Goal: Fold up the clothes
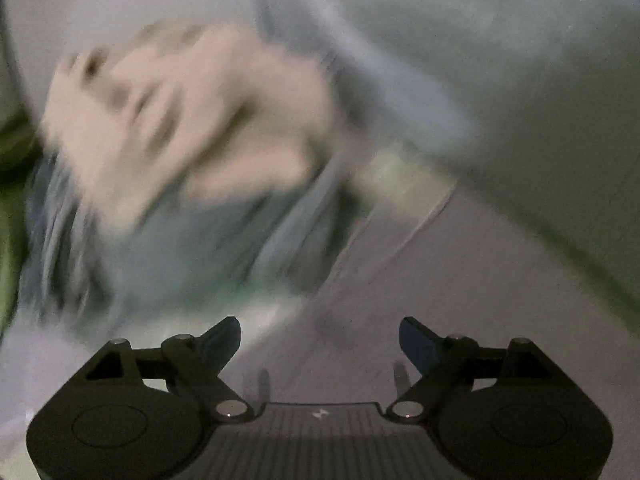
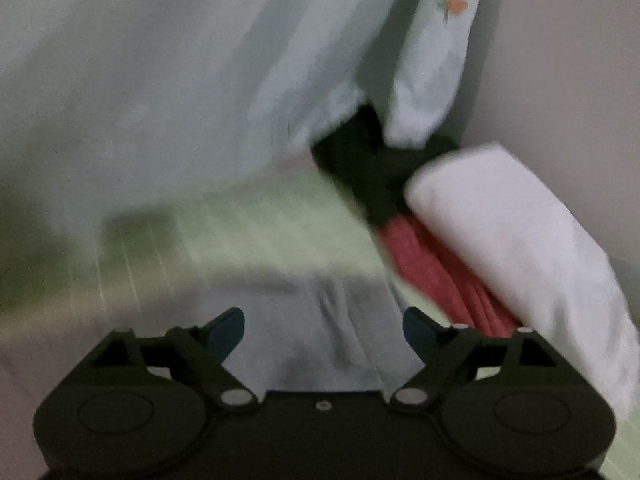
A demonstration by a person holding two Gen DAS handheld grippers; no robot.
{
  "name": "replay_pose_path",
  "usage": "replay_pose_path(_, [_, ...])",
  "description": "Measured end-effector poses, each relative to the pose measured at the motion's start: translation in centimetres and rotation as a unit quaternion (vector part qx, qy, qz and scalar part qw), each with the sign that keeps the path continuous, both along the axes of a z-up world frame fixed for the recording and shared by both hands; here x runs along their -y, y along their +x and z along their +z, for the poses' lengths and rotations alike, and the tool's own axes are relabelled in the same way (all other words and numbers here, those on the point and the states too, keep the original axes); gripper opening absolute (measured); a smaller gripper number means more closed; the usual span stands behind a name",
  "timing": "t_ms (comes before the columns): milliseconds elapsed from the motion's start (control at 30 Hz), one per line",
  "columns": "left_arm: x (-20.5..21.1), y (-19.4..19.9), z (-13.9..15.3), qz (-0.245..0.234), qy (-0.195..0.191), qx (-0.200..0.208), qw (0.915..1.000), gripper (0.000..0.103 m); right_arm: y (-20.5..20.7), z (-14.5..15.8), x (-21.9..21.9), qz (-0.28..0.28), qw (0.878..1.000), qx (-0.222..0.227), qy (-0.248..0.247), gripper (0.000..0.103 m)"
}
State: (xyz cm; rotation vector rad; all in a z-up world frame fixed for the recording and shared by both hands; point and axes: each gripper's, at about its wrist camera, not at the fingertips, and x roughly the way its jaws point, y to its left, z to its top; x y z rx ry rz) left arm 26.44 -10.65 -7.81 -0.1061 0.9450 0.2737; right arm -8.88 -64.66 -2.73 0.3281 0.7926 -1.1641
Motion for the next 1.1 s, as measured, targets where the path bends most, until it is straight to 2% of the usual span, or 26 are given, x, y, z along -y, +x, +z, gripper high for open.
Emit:
replay_pose_path(133, [-1.3, -1.8, -2.4, 0.034, -0.018, -0.027, 0.9989, 0.087, -2.9, -2.0, -3.2, -0.035, 0.998, -0.009, 0.047, 0.089])
replay_pose_path(200, [-1.1, -1.9, -2.7, 0.036, -0.036, -0.021, 0.9985, 0.087, -3.9, -2.6, -4.1, -0.049, 0.996, 0.02, 0.065, 0.096])
replay_pose_path(267, [-0.8, -1.7, -3.0, 0.033, -0.047, -0.017, 0.9982, 0.084, -3.8, -3.3, -4.3, -0.055, 0.993, 0.039, 0.092, 0.096])
replay_pose_path(300, [-0.5, -1.4, -3.1, 0.029, -0.048, -0.017, 0.9983, 0.075, -3.8, -3.7, -4.4, -0.058, 0.991, 0.048, 0.107, 0.096])
replay_pose_path(333, [0.0, -1.3, -3.2, 0.026, -0.045, -0.019, 0.9985, 0.058, -3.6, -4.0, -4.3, -0.063, 0.99, 0.05, 0.117, 0.096])
replay_pose_path(367, [0.2, -1.1, -3.5, 0.024, -0.044, -0.025, 0.9984, 0.047, -3.4, -4.2, -4.4, -0.071, 0.989, 0.047, 0.123, 0.096])
replay_pose_path(400, [0.4, -1.0, -3.6, 0.027, -0.043, -0.027, 0.9983, 0.021, -3.4, -4.4, -4.6, -0.075, 0.988, 0.045, 0.128, 0.094])
replay_pose_path(433, [0.5, -0.9, -3.7, 0.03, -0.043, -0.03, 0.9982, 0.004, -3.5, -4.5, -4.6, -0.075, 0.987, 0.051, 0.133, 0.09])
replay_pose_path(467, [0.4, -0.9, -3.8, 0.033, -0.038, -0.03, 0.9983, 0.001, -3.8, -4.5, -5.2, -0.068, 0.986, 0.061, 0.136, 0.073])
replay_pose_path(500, [0.2, -1.0, -3.9, 0.037, -0.039, -0.029, 0.9981, 0.0, -3.9, -4.5, -5.4, -0.064, 0.987, 0.059, 0.131, 0.055])
replay_pose_path(533, [0.0, -1.0, -4.0, 0.04, -0.042, -0.027, 0.998, 0.0, -3.9, -4.3, -5.5, -0.056, 0.99, 0.052, 0.122, 0.042])
replay_pose_path(567, [-0.2, -1.2, -4.0, 0.043, -0.037, -0.027, 0.998, 0.0, -4.2, -4.2, -5.5, -0.045, 0.991, 0.047, 0.118, 0.014])
replay_pose_path(600, [-0.4, -1.7, -3.9, 0.043, -0.03, -0.029, 0.9982, 0.0, -4.6, -4.1, -5.4, -0.033, 0.992, 0.043, 0.116, 0.005])
replay_pose_path(733, [-2.4, -4.3, -3.7, 0.05, -0.023, -0.037, 0.9978, 0.0, -7.1, -4.0, -4.9, -0.008, 0.993, 0.046, 0.108, 0.005])
replay_pose_path(867, [-5.2, -8.1, -3.5, 0.059, -0.033, -0.044, 0.9967, 0.0, -10.6, -3.7, -4.5, -0.004, 0.995, 0.026, 0.092, 0.004])
replay_pose_path(933, [-6.5, -10.7, -2.9, 0.053, -0.054, -0.036, 0.9965, 0.0, -12.8, -3.7, -4.0, -0.012, 0.996, 0.016, 0.089, 0.004])
replay_pose_path(1033, [-7.3, -13.3, -1.8, 0.018, -0.062, -0.029, 0.9975, 0.001, -15.7, -3.7, -3.1, -0.025, 0.996, -0.003, 0.083, 0.004])
replay_pose_path(1100, [-7.1, -14.3, -1.4, -0.003, -0.07, -0.024, 0.9973, 0.002, -16.6, -3.4, -2.7, -0.038, 0.995, -0.005, 0.087, 0.01])
